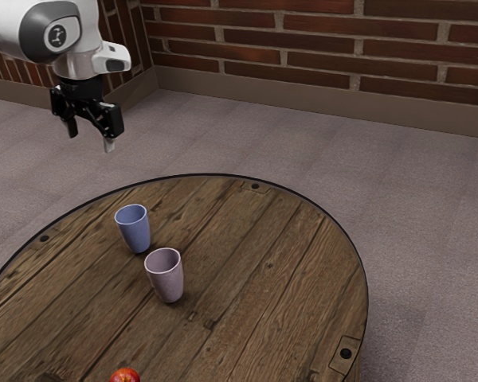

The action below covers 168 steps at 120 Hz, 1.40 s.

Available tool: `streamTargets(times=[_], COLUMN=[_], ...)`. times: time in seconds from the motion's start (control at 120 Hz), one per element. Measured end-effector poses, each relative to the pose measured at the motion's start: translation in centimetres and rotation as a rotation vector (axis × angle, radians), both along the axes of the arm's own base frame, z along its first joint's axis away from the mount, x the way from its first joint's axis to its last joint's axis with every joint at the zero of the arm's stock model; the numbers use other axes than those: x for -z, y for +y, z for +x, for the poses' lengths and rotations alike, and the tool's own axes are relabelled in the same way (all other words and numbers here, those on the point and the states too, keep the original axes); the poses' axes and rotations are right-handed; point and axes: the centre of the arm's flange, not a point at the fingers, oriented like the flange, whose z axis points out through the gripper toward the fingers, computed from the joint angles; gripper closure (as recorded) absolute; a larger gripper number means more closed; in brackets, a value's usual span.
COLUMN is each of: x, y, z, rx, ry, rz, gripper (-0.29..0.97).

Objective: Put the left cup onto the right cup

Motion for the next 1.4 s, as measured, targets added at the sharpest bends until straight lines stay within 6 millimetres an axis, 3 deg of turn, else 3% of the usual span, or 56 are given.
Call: streamTargets(times=[0.142,0.217,0.55,0.75,1.283,1.4], x=[0.6,1.8,16.2,22.0,29.6,30.3], y=[-0.6,-0.1,2.0,3.0,4.3,4.5], z=[0.3,1.0,5.4,7.7,10.4,10.5], rx=[0.003,-0.007,-0.074,-0.131,-0.149,-0.153], ry=[0.007,0.018,0.098,0.056,-0.034,-0.041], rz=[0.001,0.004,-0.080,-0.148,-0.133,-0.132], gripper=[0.00,0.00,0.00,0.00,0.00,0.03])
